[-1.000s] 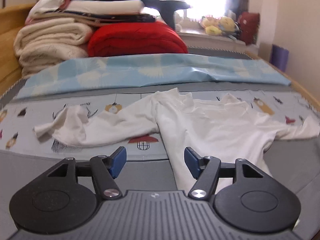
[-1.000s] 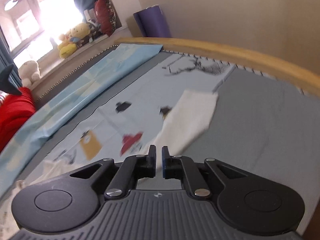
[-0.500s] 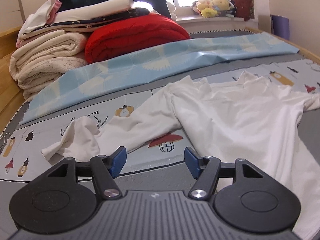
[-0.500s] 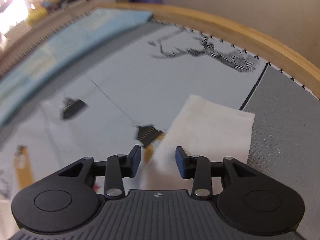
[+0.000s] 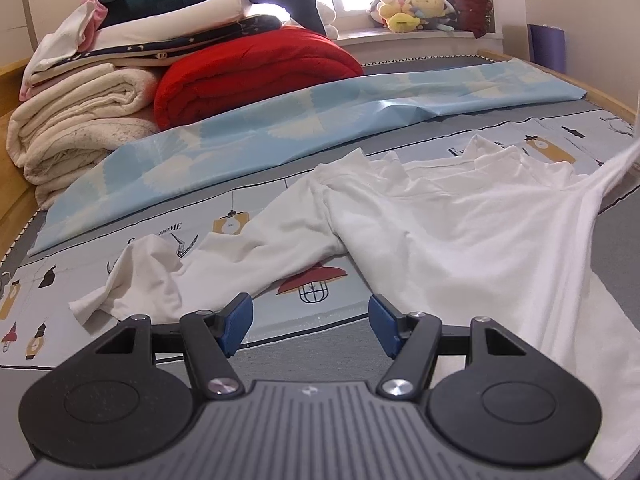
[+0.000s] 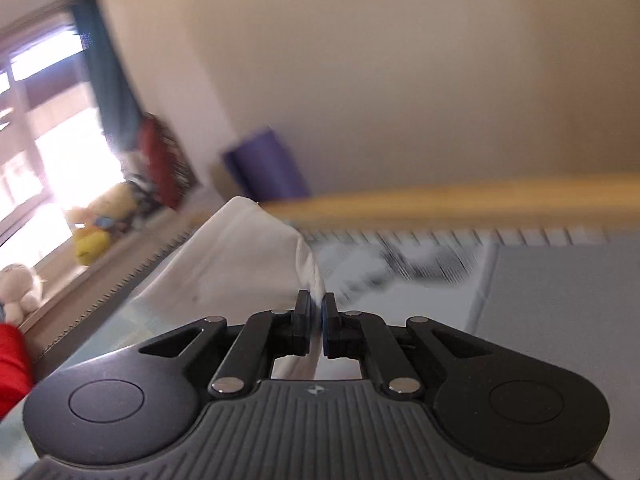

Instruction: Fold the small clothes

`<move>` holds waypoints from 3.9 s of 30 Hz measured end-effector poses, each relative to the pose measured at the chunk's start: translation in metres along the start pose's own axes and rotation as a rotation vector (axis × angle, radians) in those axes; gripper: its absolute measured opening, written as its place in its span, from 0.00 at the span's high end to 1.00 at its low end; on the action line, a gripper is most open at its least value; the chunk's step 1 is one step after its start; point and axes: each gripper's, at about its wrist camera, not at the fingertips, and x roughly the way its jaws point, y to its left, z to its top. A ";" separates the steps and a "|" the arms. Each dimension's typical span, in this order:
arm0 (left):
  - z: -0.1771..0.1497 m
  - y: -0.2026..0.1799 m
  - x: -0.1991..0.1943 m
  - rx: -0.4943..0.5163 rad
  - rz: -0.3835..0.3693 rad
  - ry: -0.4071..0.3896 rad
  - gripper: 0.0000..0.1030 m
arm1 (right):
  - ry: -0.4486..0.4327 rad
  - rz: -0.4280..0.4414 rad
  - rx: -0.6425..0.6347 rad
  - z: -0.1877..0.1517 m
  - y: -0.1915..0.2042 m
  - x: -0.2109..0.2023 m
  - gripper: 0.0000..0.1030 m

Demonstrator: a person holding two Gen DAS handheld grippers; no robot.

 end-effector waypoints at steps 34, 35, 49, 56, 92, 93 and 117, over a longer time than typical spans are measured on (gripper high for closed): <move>0.014 0.039 -0.031 -0.190 -0.045 -0.040 0.33 | 0.219 0.139 -0.262 -0.044 0.003 -0.165 0.94; 0.014 0.043 -0.035 -0.207 -0.060 -0.044 0.33 | 0.254 0.214 -0.300 -0.054 0.019 -0.191 0.94; -0.007 0.054 -0.054 -0.240 -0.070 0.007 0.44 | 0.817 0.403 -0.781 -0.251 0.084 -0.305 0.94; 0.000 0.052 -0.047 -0.245 -0.055 0.017 0.44 | 0.875 0.490 -0.936 -0.279 0.084 -0.304 1.00; 0.003 0.049 -0.041 -0.291 -0.079 0.042 0.44 | 0.497 0.121 -0.714 -0.164 0.053 -0.246 0.95; 0.004 0.049 -0.041 -0.292 -0.080 0.041 0.44 | 0.502 0.083 -0.736 -0.167 0.053 -0.242 0.95; 0.003 0.059 -0.040 -0.307 -0.078 0.048 0.43 | 0.591 0.677 -1.436 -0.339 0.142 -0.363 0.98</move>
